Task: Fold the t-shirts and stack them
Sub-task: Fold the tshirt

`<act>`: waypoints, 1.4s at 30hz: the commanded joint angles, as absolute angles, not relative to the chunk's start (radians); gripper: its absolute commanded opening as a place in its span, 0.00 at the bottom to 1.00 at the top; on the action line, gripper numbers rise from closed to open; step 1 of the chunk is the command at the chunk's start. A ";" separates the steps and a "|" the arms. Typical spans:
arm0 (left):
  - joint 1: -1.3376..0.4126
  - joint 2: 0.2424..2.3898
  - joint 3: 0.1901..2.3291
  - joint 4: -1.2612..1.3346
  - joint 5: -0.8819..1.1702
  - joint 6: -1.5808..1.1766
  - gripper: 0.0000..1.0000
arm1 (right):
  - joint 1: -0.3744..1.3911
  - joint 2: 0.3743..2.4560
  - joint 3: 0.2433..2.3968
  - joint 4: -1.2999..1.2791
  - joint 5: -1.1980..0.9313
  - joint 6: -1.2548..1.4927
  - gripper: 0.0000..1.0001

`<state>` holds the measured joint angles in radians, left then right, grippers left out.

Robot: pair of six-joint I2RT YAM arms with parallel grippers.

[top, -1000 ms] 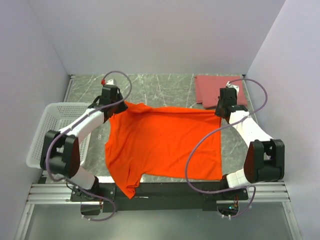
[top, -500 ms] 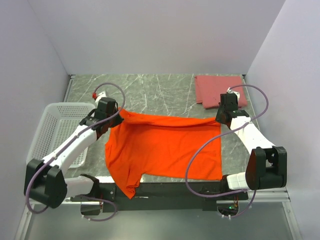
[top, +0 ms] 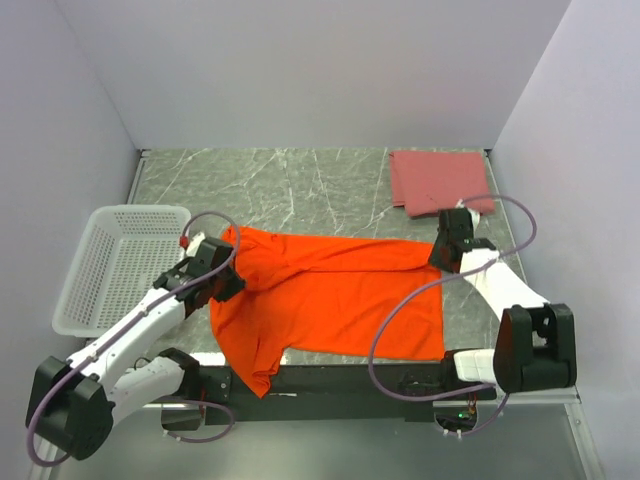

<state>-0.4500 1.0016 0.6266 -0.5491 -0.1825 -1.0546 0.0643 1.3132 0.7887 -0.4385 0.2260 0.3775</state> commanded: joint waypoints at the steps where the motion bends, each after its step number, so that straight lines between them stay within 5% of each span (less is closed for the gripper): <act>1: -0.468 0.945 0.598 -0.642 -0.104 -1.112 0.30 | 0.060 1.221 0.680 -0.491 0.169 0.494 0.32; 3: -0.472 0.925 0.606 -0.681 -0.084 -1.109 0.42 | 0.060 1.149 0.649 -0.495 0.170 0.529 0.41; 5: -0.472 0.902 0.653 -0.718 -0.098 -1.088 0.62 | 0.060 1.085 0.644 -0.502 0.158 0.532 0.63; 6: -0.474 0.899 0.673 -0.706 -0.121 -1.063 0.73 | 0.060 1.071 0.655 -0.500 0.156 0.528 0.74; 7: -0.474 0.911 0.692 -0.680 -0.127 -1.037 0.99 | 0.058 1.060 0.678 -0.486 0.132 0.522 0.80; 19: -0.376 1.535 1.122 -0.410 -0.158 -0.830 0.99 | 0.058 1.369 0.880 -0.302 -0.071 0.476 0.88; 27: -0.290 1.704 1.112 -0.321 -0.052 -0.811 0.99 | 0.058 1.554 0.907 -0.334 -0.038 0.483 0.88; 42: -0.140 1.776 1.049 -0.287 -0.035 -0.787 0.99 | -0.092 1.292 0.693 -0.468 0.069 0.525 0.91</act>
